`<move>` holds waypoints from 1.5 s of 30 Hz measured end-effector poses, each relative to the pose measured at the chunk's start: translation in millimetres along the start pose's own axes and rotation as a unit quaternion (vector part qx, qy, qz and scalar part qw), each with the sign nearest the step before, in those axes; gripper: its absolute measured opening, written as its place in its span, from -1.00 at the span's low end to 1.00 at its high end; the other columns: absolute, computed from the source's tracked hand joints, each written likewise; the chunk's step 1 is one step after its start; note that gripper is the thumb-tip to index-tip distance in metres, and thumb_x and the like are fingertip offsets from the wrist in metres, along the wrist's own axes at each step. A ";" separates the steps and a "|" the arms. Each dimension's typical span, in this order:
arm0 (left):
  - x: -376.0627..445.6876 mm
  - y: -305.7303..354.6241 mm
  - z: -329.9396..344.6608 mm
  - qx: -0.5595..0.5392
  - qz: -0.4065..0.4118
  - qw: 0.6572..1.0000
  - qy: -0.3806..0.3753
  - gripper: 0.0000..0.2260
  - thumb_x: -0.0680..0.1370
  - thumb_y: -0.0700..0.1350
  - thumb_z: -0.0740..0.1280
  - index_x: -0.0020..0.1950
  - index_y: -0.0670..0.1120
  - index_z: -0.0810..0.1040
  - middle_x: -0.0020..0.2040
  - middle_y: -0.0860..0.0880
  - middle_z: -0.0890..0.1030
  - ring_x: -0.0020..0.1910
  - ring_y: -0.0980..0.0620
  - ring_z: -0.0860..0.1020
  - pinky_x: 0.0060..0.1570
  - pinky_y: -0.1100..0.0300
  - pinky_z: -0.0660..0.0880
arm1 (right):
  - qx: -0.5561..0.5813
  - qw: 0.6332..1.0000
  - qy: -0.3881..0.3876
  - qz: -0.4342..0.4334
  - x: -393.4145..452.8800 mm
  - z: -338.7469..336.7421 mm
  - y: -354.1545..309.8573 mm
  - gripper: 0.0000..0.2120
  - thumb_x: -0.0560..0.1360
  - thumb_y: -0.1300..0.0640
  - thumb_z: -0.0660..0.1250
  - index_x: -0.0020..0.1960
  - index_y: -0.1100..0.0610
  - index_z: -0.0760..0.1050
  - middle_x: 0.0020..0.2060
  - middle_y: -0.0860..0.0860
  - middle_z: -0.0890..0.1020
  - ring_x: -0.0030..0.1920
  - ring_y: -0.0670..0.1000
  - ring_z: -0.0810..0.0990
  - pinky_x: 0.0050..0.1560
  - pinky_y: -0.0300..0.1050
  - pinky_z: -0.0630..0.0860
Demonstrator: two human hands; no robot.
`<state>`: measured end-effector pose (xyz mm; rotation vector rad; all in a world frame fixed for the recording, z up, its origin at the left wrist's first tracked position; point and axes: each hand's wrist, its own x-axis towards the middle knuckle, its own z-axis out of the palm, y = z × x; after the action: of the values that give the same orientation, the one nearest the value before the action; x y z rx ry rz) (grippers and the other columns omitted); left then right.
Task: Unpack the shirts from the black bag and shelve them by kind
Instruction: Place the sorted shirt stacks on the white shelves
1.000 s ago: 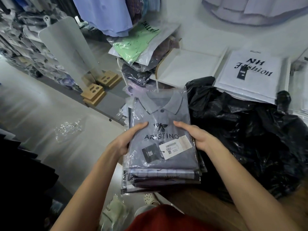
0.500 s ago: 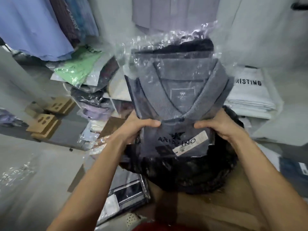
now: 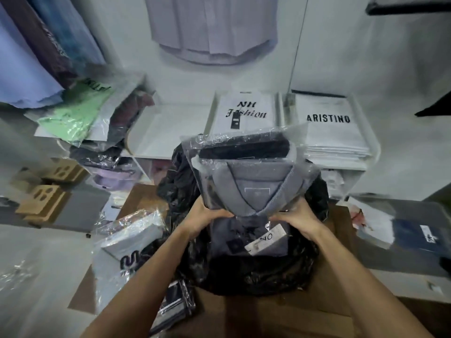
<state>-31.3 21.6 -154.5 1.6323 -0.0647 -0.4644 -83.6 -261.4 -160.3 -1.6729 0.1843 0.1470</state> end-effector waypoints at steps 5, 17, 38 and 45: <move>10.7 64.1 -30.2 0.010 0.009 0.999 0.046 -0.39 0.21 0.02 0.68 0.21 -0.07 0.61 0.06 -0.01 0.75 0.08 -0.01 0.71 0.21 -0.04 0.60 | 0.013 0.999 0.012 -0.041 50.1 20.3 -59.8 -0.43 0.20 0.14 0.69 0.14 0.15 0.58 -0.06 -0.08 0.77 0.00 -0.08 0.73 0.01 -0.19 0.63; 134.2 207.9 -215.4 0.010 -0.013 0.996 0.085 -0.62 0.56 0.12 0.42 0.22 -0.14 0.62 0.01 -0.13 0.74 -0.16 -0.05 0.70 0.05 0.09 0.63 | 0.015 0.997 0.062 -0.042 251.0 157.8 -209.4 0.14 0.03 -0.60 0.50 0.41 0.05 0.43 0.19 -0.07 0.67 0.17 -0.03 0.66 0.28 0.06 0.57; 355.8 103.9 -347.7 0.187 -0.059 0.980 0.047 0.26 0.08 0.28 0.66 0.66 0.07 0.11 0.52 0.00 0.43 0.43 0.01 0.45 0.51 0.01 0.33 | -0.085 0.978 0.150 0.115 446.4 270.6 -117.6 -0.43 0.73 -0.15 0.03 0.65 0.09 0.07 0.49 0.14 0.42 0.46 0.21 0.42 0.48 0.12 0.34; 310.4 102.9 -340.3 0.165 -0.025 0.984 0.063 -0.23 0.45 0.12 0.56 0.58 0.00 0.31 0.33 0.13 0.55 0.23 0.17 0.57 0.34 0.24 0.45 | -0.033 0.982 0.040 0.183 409.1 260.8 -122.3 -0.08 0.42 -0.53 0.18 0.61 -0.04 0.10 0.36 0.01 0.55 0.25 0.11 0.62 0.34 0.16 0.53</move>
<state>389.8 232.1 -120.8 1.9905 -0.0057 -0.4027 345.0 -3.4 -153.8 -1.6993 0.5545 0.3656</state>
